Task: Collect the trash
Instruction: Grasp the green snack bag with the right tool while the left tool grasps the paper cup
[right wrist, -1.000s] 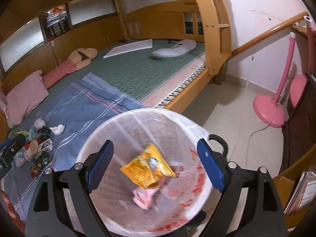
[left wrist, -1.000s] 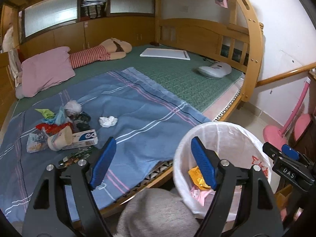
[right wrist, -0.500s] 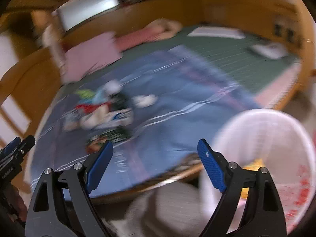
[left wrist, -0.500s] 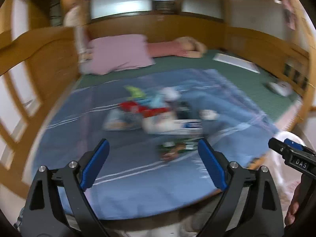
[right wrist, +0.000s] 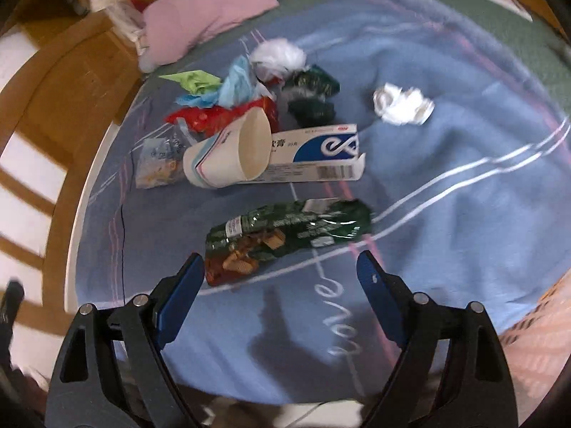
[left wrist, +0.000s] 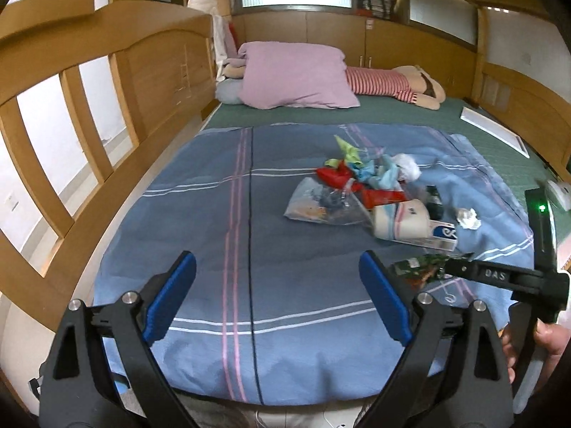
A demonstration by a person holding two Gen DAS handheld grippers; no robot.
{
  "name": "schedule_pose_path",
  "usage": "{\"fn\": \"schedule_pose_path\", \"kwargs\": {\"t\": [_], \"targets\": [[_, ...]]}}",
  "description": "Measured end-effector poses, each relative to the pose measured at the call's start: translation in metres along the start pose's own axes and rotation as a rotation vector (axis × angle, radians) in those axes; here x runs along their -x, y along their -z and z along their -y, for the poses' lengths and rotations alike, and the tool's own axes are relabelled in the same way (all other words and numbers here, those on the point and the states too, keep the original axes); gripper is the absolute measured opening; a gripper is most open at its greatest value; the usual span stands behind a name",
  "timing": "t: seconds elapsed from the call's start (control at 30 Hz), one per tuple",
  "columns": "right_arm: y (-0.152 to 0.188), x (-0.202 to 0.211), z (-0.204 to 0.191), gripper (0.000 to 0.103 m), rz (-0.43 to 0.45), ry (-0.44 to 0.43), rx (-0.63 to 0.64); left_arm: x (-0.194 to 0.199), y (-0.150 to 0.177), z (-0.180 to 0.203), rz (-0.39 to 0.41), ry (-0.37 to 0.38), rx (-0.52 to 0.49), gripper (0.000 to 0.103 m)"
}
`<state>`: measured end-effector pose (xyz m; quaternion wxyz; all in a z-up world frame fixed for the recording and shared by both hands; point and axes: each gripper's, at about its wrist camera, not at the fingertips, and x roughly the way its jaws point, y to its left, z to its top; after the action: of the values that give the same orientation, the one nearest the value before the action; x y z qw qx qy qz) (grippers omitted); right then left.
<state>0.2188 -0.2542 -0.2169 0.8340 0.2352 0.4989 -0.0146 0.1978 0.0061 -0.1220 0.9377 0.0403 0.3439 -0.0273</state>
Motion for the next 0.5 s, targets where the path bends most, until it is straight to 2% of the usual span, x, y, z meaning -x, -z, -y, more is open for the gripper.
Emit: {"fn": "schedule_pose_path", "kwargs": {"t": [0.13, 0.27, 0.3, 0.33, 0.37, 0.43, 0.47, 0.5], "targets": [[-0.007, -0.024, -0.008, 0.086, -0.036, 0.002, -0.064, -0.015, 0.000, -0.013, -0.020, -0.013, 0.028, 0.092], [-0.012, -0.053, -0.024, 0.086, -0.072, 0.072, -0.070, -0.024, 0.001, -0.026, -0.033, -0.030, 0.047, 0.092], [-0.013, -0.059, -0.028, 0.081, -0.080, 0.105, -0.061, -0.025, 0.001, -0.029, -0.036, -0.033, 0.051, 0.092], [-0.013, -0.064, -0.031, 0.073, -0.089, 0.121, -0.054, -0.026, 0.001, -0.031, -0.037, -0.034, 0.054, 0.092], [-0.013, -0.069, -0.033, 0.054, -0.102, 0.142, -0.048, -0.027, 0.001, -0.034, -0.038, -0.039, 0.061, 0.092], [-0.013, -0.067, -0.035, 0.032, -0.092, 0.184, -0.033, -0.029, 0.001, -0.038, -0.041, -0.040, 0.070, 0.092], [-0.013, -0.065, -0.033, 0.018, -0.088, 0.161, -0.033, -0.030, 0.001, -0.040, -0.044, -0.041, 0.075, 0.092], [-0.014, -0.063, -0.031, 0.011, -0.094, 0.150, -0.035, -0.032, 0.001, -0.041, -0.046, -0.043, 0.079, 0.092]]}}
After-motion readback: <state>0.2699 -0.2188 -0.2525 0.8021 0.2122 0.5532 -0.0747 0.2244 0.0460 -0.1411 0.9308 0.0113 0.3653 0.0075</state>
